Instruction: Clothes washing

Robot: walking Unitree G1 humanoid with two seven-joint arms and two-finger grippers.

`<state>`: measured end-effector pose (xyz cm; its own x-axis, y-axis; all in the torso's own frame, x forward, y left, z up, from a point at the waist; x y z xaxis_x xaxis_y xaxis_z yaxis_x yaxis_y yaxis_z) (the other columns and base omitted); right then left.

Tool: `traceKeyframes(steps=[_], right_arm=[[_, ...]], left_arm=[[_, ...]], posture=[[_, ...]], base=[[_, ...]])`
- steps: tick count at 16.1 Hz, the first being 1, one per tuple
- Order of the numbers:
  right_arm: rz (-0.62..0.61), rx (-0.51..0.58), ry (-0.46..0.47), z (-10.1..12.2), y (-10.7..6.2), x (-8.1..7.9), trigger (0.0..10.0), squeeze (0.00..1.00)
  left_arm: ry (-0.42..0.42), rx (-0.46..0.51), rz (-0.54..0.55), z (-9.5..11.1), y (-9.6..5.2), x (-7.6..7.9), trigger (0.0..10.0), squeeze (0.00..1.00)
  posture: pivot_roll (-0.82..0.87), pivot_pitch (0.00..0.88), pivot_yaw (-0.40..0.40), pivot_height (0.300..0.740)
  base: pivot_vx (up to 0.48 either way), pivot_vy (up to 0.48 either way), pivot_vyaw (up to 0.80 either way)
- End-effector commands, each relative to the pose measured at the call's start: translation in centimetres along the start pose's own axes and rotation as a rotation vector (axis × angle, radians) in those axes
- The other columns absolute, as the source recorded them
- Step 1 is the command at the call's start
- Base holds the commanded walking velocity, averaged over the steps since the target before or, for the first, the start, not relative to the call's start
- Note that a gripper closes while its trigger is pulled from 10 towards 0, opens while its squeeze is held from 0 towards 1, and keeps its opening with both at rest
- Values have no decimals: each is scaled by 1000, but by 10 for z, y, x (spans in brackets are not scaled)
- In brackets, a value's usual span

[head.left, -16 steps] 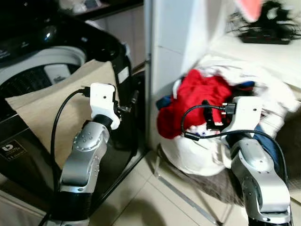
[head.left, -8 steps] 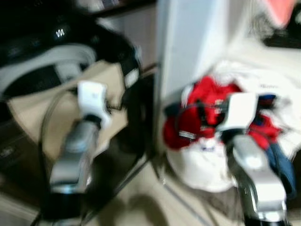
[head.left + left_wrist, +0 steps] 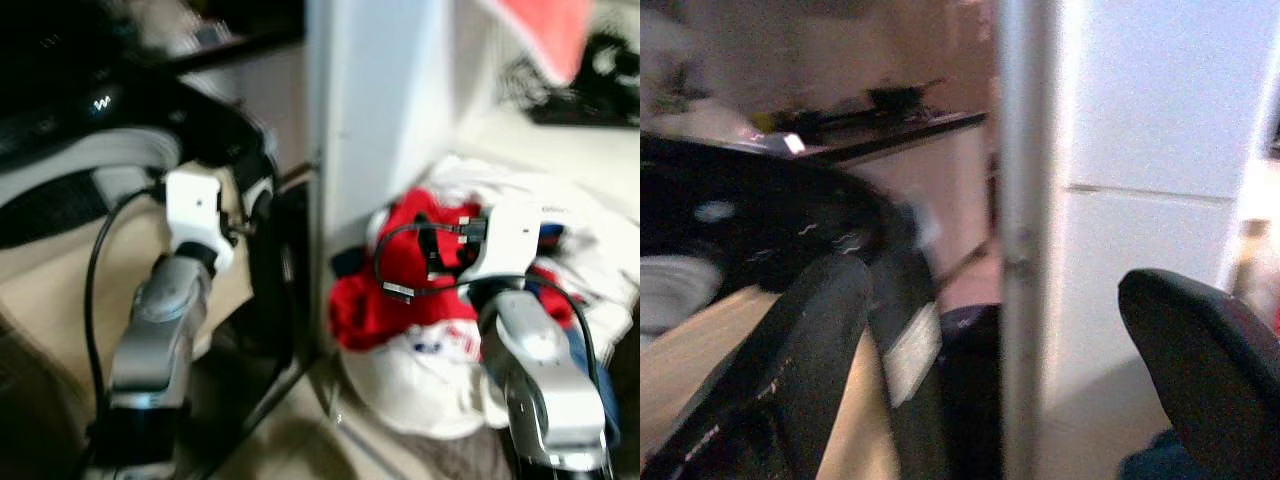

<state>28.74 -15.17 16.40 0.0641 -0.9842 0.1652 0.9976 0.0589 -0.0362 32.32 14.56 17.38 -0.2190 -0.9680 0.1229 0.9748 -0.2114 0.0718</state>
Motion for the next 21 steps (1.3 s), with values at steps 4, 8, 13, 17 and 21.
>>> traceKeyframes(steps=[4,8,13,17,21], right_arm=[[-42,8,0,2,-4,10,10000,0],[-22,4,-30,2,-6,8,10000,0],[-3,-5,-44,0,-6,7,10000,0],[-12,-7,2,0,-4,8,10000,0],[-12,6,-20,2,-4,8,10000,0]], left_arm=[[-15,-6,-49,0,5,13,10000,0],[-5,-6,-57,-2,4,15,10000,0],[-24,-5,-58,-4,3,17,10000,0],[-25,-7,-52,-4,3,17,10000,0],[-27,-4,-55,-3,4,18,10000,0]], posture=[[-122,0,38,740],[-122,0,38,740],[-127,0,27,740],[-126,0,25,740],[-127,0,27,740]], base=[[348,0,-748],[83,0,0],[0,110,0],[0,307,0],[0,313,0]])
Point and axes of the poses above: a point about 5 cm out from each wrist's last joint towards the gripper, its own y axis pointing out of the wrist towards the gripper, its own z axis along the axis of the wrist's last joint, x = y × z, the point moved 2 cm from there along y, pointing out of the wrist towards the gripper, and after that the axes turned 9 degrees about -y, right-handed, at the moved point
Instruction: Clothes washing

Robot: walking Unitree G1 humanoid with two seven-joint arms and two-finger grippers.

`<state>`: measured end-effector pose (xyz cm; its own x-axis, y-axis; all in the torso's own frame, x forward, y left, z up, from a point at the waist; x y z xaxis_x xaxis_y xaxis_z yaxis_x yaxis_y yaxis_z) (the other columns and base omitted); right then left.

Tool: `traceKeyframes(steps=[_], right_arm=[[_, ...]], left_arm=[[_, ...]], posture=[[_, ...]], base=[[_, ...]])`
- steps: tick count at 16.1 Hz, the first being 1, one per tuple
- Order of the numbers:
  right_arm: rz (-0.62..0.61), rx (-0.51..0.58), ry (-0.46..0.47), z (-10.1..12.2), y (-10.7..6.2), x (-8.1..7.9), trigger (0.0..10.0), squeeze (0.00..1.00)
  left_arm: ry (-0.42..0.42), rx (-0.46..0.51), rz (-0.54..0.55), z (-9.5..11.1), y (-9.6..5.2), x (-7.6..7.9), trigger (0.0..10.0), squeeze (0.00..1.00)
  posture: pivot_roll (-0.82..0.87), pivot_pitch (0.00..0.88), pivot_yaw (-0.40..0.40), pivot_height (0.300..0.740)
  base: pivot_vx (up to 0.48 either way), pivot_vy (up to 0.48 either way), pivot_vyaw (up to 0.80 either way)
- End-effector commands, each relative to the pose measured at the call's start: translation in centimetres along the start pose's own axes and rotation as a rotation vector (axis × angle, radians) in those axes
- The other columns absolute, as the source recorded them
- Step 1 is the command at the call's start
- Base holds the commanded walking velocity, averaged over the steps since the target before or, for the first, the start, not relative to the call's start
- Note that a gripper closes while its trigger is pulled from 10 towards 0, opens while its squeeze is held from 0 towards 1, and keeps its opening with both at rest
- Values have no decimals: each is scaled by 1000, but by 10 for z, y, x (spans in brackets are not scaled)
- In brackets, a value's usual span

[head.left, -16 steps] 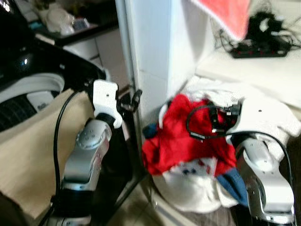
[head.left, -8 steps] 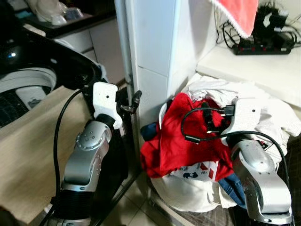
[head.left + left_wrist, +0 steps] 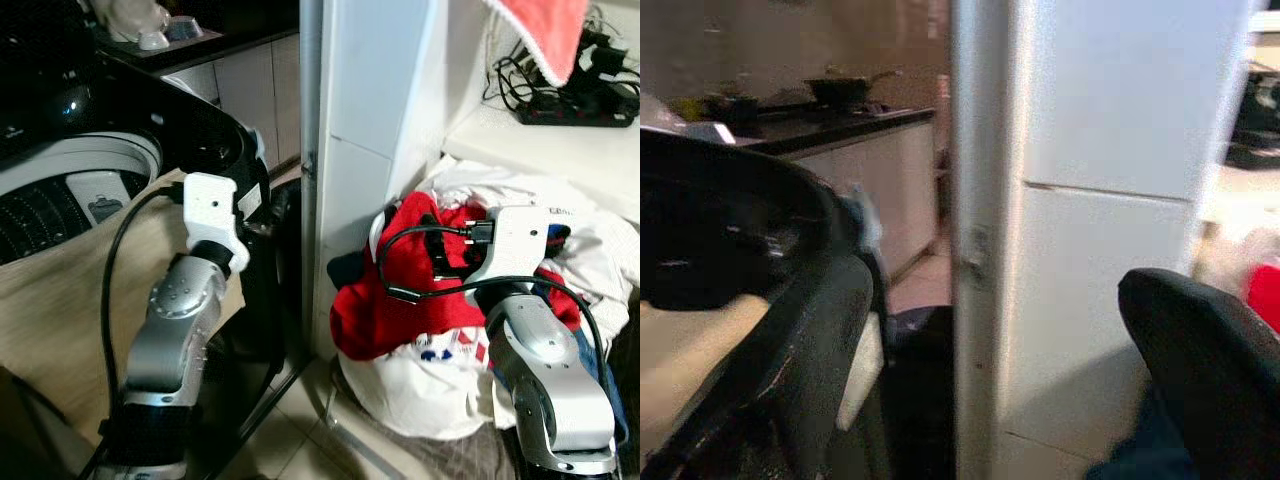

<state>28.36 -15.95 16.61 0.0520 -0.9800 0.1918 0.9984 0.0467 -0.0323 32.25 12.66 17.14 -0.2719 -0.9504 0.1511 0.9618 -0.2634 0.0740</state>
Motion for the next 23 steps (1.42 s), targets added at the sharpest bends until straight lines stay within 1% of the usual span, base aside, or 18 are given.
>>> traceKeyframes(steps=[1,9,10,11,13,14,15,18,21,23], right_arm=[[-1,6,9,2,0,1,10000,0],[-3,11,8,2,1,1,10000,0],[-3,10,8,2,1,1,10000,0],[-3,11,9,3,1,1,10000,0],[-3,12,8,3,1,1,10000,0],[-2,13,5,3,1,2,10000,0],[0,12,3,3,1,1,10000,0],[5,12,-1,3,2,2,10000,0],[5,6,10,3,3,2,10000,0],[7,4,6,4,4,2,10000,0]], left_arm=[[5,2,-2,2,1,-1,10000,0],[9,-4,-4,1,2,1,10000,0],[69,-16,7,0,3,0,10000,0],[105,-17,9,0,4,0,10000,0],[59,-14,11,0,4,1,10000,0],[0,-17,-3,-1,3,3,10000,0],[-11,-10,1,0,3,3,10000,0],[46,-5,-11,0,3,6,10000,0],[36,0,-11,0,4,8,10000,0],[28,4,2,1,4,7,10000,0]], posture=[[-127,0,27,740],[-128,0,27,740],[-128,0,27,740],[-128,0,27,740],[-131,0,28,740],[-131,0,28,740],[-131,0,28,740],[-129,0,20,740],[-131,0,16,740],[-130,0,13,740]], base=[[0,315,0],[0,315,0],[0,0,0],[0,-480,0],[0,-480,0],[0,0,0],[0,0,0],[0,0,0],[0,-195,0],[0,-287,-422]])
Point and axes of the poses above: a point about 5 cm out from each wrist's last joint towards the gripper, its own y axis pointing out of the wrist towards the gripper, its own z axis along the axis of the wrist's last joint, x = y × z, the point moved 2 cm from there along y, pointing out of the wrist towards the gripper, and after that the axes turned 9 degrees about -y, right-handed, at the moved point
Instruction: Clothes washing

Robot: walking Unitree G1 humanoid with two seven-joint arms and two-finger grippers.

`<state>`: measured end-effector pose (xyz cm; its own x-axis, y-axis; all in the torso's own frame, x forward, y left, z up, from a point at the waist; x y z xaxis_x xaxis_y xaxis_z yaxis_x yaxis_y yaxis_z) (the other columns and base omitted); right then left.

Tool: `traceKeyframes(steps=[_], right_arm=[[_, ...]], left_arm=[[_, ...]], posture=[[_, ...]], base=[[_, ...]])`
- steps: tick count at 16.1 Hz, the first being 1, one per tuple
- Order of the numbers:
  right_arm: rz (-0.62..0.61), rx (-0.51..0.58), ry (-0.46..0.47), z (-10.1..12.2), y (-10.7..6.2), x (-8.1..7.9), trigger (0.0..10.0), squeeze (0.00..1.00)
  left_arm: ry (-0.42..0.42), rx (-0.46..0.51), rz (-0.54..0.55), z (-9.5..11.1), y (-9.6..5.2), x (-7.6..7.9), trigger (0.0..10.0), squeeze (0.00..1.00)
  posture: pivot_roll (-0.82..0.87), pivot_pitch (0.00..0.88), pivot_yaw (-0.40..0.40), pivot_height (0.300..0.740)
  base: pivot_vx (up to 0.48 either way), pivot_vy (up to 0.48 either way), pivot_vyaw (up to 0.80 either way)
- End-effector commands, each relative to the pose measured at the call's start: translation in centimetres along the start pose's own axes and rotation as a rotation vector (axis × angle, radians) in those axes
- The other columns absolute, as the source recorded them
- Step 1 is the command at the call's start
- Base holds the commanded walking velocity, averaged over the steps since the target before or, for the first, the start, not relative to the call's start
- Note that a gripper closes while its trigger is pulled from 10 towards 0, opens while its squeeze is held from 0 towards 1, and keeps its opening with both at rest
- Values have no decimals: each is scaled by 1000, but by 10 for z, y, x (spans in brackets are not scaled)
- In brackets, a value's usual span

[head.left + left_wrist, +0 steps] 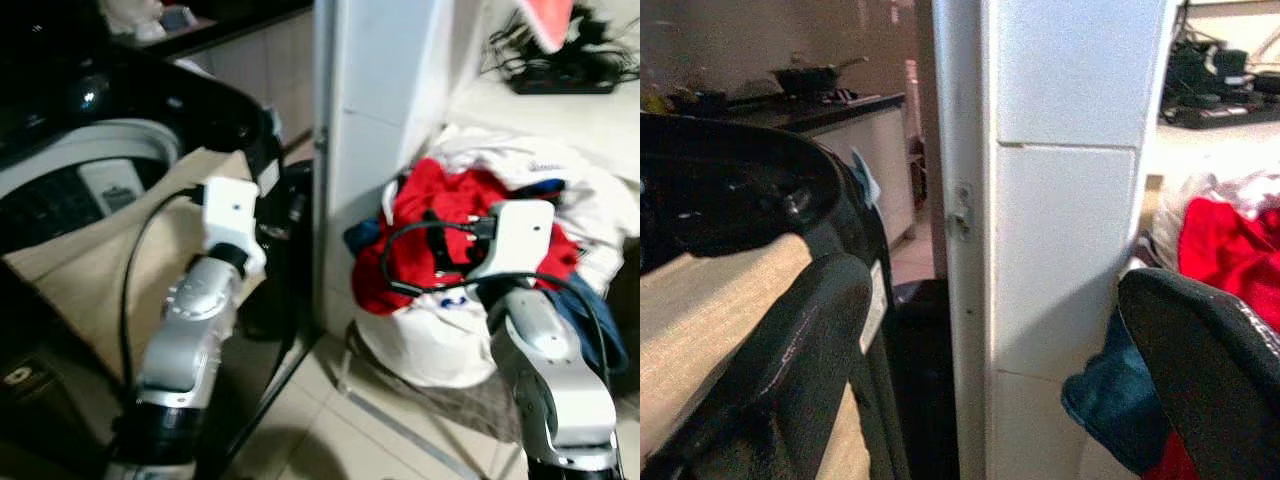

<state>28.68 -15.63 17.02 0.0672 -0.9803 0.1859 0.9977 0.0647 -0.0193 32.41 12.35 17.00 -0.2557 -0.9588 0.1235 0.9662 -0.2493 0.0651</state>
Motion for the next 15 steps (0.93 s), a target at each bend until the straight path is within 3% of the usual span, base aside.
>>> traceKeyframes(steps=[1,5,7,15], right_arm=[[-8,-14,-6,-1,1,5,10000,0],[-1,-9,-17,-1,1,3,10000,0],[30,-3,-76,0,2,-1,10000,0],[90,-3,-93,-1,2,-11,10000,0]], left_arm=[[-1,17,-4,4,2,4,10000,0],[-4,19,17,4,1,-1,10000,0],[-8,21,22,4,1,-1,10000,0],[-14,29,60,7,0,-10,10000,0]], posture=[[-130,0,13,740],[-130,0,13,740],[-130,0,13,740],[-116,0,7,740]], base=[[0,-281,0],[66,-271,0],[304,-242,0],[349,0,756]])
Point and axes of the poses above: a point about 5 cm out from each wrist's last joint towards the gripper, its own y axis pointing out of the wrist towards the gripper, its own z axis along the axis of the wrist's last joint, x = y × z, the point moved 2 cm from there along y, pointing out of the wrist towards the gripper, and after that the axes turned 9 degrees about -y, right-handed, at the moved point
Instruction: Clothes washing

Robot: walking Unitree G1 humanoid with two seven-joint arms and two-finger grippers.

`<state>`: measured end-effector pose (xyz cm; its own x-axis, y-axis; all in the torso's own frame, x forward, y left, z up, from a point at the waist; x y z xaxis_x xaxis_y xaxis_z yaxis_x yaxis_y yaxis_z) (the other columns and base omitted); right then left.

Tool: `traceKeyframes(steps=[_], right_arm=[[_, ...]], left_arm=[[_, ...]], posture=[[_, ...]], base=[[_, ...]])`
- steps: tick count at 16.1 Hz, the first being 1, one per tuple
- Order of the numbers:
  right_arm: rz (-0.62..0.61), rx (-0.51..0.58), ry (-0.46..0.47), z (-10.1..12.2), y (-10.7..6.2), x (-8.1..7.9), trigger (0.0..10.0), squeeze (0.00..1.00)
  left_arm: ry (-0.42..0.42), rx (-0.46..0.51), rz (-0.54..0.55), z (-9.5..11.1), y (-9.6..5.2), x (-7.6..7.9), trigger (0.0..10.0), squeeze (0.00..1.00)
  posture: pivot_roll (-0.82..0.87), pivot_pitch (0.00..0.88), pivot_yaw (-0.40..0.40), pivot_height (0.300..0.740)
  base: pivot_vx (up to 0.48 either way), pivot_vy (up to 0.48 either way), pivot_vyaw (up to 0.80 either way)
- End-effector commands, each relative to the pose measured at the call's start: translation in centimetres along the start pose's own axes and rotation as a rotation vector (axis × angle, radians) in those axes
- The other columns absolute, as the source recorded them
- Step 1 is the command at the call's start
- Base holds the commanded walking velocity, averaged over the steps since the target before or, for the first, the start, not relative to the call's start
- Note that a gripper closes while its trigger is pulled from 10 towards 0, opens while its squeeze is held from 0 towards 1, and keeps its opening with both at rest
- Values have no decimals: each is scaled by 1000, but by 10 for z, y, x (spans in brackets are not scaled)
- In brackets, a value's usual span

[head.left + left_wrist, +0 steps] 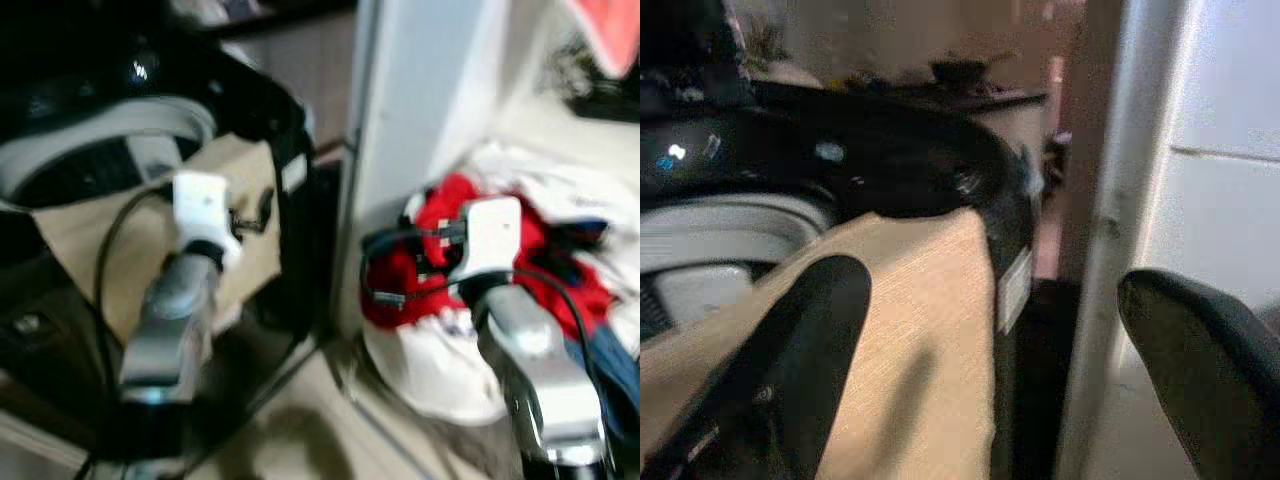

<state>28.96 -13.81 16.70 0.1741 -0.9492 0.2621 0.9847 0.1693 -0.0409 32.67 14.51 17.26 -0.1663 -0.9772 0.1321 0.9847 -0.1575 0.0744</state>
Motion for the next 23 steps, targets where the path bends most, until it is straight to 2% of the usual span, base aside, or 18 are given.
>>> traceKeyframes(steps=[1,3,5,7,10,18,23], right_arm=[[-9,-6,-12,-3,-2,5,10000,0],[-24,-9,36,-3,-3,5,10000,0],[-34,-6,32,-3,-3,8,10000,0],[-69,-18,66,-5,-5,12,10000,0],[-104,-16,72,-4,-9,18,10000,0],[-142,-39,84,-6,-14,20,10000,0],[-143,-45,88,-6,-14,21,10000,0]], left_arm=[[-13,7,-29,1,2,10,10000,0],[-14,7,-26,1,1,9,10000,0],[-16,5,-29,1,1,9,10000,0],[-20,3,-35,1,1,9,10000,0],[-28,-12,-45,-3,2,11,10000,0],[-53,-18,-80,-7,2,18,10000,0],[-58,-26,-75,-8,3,18,10000,0]], posture=[[-113,0,6,740],[-111,0,8,740],[-113,0,13,740],[-118,0,17,740],[-125,0,20,740],[-142,0,22,740],[-142,0,18,740]], base=[[405,0,0],[403,0,0],[401,0,0],[396,0,0],[369,0,-767],[0,0,0],[0,459,-800]])
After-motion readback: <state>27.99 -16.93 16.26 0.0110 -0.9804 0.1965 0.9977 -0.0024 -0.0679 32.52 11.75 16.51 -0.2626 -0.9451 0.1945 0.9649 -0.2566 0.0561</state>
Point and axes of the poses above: a point about 5 cm out from each wrist's last joint towards the gripper, its own y axis pointing out of the wrist towards the gripper, its own z axis along the axis of the wrist's last joint, x = y × z, the point moved 2 cm from there along y, pointing out of the wrist towards the gripper, and after that the axes turned 9 degrees about -y, right-handed, at the moved point
